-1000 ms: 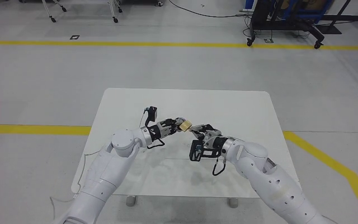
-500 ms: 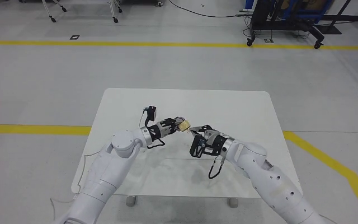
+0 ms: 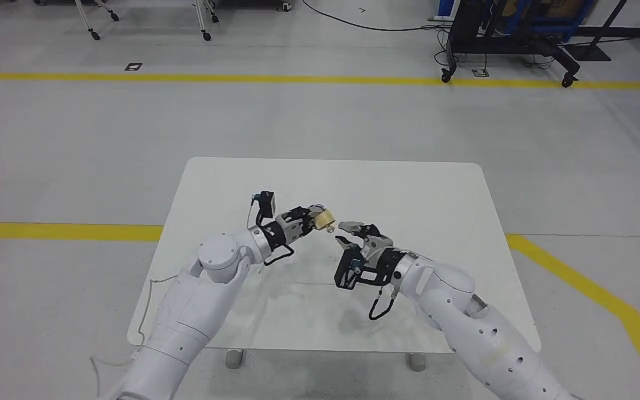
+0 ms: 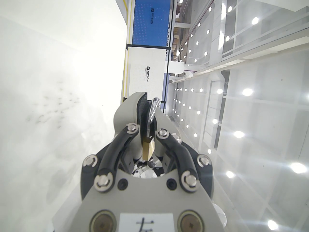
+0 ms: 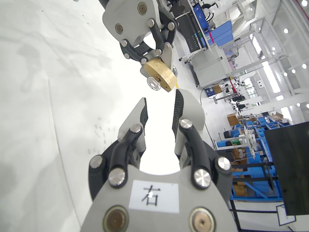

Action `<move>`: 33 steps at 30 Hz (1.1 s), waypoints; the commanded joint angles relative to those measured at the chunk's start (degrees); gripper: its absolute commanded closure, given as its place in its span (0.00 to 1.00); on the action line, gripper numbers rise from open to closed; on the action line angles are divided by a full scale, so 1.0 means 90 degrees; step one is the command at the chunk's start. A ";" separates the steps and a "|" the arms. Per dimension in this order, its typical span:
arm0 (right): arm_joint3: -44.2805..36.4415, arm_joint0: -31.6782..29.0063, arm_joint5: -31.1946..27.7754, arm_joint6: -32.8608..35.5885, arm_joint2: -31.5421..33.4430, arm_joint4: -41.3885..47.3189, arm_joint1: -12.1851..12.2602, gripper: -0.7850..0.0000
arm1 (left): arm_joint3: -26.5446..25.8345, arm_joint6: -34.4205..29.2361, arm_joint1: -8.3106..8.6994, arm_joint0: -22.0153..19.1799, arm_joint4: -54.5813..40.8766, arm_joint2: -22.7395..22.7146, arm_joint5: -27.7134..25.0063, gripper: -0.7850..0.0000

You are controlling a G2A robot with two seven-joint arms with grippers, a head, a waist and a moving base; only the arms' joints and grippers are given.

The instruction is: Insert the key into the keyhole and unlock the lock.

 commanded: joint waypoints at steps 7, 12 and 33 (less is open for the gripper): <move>-0.0090 -0.0005 0.0048 0.0066 -0.0150 -0.0315 -0.0033 0.58 | 0.0031 -0.0102 -0.0039 -0.0035 -0.0075 0.0119 0.0072 1.00; -0.0033 0.0061 0.0087 0.0163 -0.0230 -0.0350 -0.0074 0.66 | 0.0063 -0.0160 -0.0046 -0.0049 -0.0134 0.0112 0.0076 1.00; 0.0420 0.0006 0.0098 -0.0252 -0.0023 0.1689 -0.0247 1.00 | -0.0065 -0.0099 -0.0026 0.0023 0.0218 0.0089 -0.0139 1.00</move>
